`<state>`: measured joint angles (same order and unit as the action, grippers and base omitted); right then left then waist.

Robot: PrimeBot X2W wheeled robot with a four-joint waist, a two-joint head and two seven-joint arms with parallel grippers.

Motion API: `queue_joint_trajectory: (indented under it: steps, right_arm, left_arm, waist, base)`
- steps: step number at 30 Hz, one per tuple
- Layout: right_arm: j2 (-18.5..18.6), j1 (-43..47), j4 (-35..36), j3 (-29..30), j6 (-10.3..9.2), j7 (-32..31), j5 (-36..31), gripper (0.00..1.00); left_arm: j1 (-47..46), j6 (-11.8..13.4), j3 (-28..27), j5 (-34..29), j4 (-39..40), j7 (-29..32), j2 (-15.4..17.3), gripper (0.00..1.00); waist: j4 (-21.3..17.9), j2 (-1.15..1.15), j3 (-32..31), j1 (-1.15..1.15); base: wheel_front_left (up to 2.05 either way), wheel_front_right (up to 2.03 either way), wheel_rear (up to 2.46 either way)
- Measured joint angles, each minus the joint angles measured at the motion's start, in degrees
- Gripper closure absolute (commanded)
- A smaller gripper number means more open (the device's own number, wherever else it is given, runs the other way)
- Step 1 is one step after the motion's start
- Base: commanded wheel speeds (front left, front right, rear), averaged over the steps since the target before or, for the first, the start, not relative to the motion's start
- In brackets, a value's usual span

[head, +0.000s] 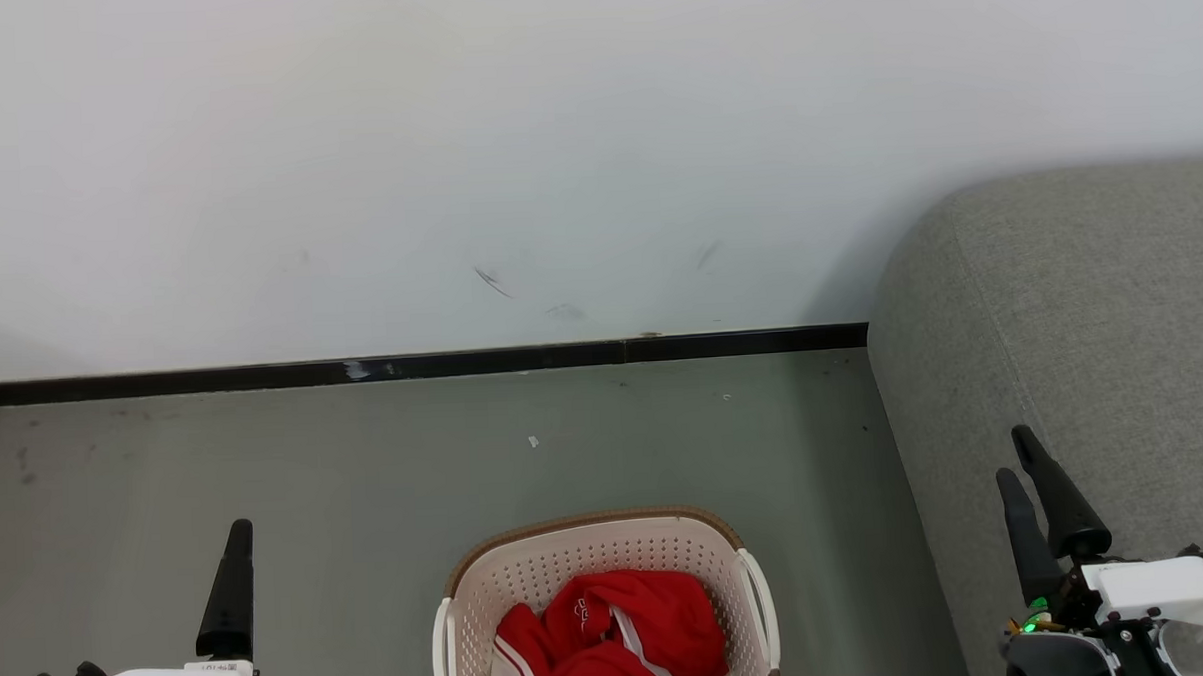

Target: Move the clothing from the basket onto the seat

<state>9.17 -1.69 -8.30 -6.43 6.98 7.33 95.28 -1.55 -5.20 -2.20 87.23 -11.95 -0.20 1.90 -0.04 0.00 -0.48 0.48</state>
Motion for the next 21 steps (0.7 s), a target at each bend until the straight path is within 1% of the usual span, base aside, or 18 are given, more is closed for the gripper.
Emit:
queue_joint_trajectory:
  steps: [2,7,11,15,21]
  right_arm:
    - [-0.05,0.0,0.53,-0.01,0.0,0.31,-0.44,0.0]
    - [0.66,0.0,1.31,-0.23,0.0,0.75,-4.49,0.0]
    - [2.37,0.01,1.76,-0.6,0.01,1.24,-9.13,0.0]
    - [3.28,0.02,2.09,-1.2,0.01,1.67,-13.4,0.0]
    - [4.59,0.02,2.2,-2.01,0.01,2.31,-20.91,0.0]
  left_arm:
    - [-0.12,-0.01,0.59,-1.96,0.22,-0.47,0.74,0.0]
    - [-0.12,-0.07,2.13,-5.89,0.73,-1.51,2.12,0.0]
    - [-0.13,-0.08,3.26,-8.98,0.99,-2.48,2.54,0.0]
    - [-0.13,-0.08,4.03,-12.6,1.2,-3.57,3.54,0.0]
    - [-0.19,-0.05,5.77,-20.08,1.53,-5.0,5.81,0.0]
  waist:
    - [0.01,0.0,-0.05,0.01]
    - [0.05,0.0,-0.14,-0.01]
    - [0.09,0.0,-0.2,-0.08]
    - [0.12,0.0,-0.22,-0.18]
    - [0.16,0.0,-0.18,-0.32]
  base:
    - [0.0,0.0,0.0]
    - [0.0,0.0,0.0]
    - [0.0,0.0,0.0]
    - [0.0,0.0,0.0]
    - [0.0,0.0,0.0]
